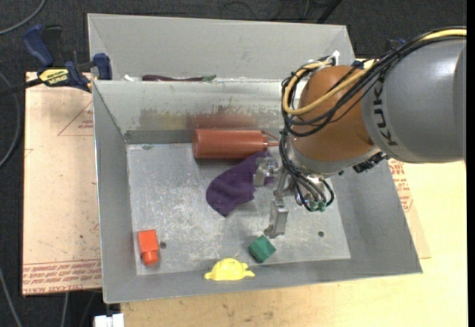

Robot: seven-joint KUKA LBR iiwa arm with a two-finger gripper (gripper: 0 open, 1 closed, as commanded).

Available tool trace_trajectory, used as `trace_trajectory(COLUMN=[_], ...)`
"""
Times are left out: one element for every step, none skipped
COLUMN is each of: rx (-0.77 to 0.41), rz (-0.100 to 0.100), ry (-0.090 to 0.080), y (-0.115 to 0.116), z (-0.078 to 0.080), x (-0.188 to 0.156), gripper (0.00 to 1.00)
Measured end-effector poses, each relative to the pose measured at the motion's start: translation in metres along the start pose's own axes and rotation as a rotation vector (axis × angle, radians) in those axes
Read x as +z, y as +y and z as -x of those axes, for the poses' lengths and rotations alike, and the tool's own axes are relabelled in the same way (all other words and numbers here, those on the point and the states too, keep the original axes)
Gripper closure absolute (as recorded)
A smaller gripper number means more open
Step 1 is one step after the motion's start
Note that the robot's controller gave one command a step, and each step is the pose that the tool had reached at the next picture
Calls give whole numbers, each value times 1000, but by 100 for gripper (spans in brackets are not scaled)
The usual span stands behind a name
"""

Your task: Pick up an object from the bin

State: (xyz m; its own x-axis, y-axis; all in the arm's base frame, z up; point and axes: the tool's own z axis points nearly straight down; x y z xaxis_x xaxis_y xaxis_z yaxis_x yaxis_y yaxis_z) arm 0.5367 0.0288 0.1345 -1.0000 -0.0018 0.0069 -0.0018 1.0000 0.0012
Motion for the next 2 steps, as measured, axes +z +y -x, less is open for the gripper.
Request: trace_trajectory(rx=[1, -53], rz=[0, 0], ry=[-7, -8], y=[0, 6], z=[2, 25], x=[-4, 14], gripper=[0, 0])
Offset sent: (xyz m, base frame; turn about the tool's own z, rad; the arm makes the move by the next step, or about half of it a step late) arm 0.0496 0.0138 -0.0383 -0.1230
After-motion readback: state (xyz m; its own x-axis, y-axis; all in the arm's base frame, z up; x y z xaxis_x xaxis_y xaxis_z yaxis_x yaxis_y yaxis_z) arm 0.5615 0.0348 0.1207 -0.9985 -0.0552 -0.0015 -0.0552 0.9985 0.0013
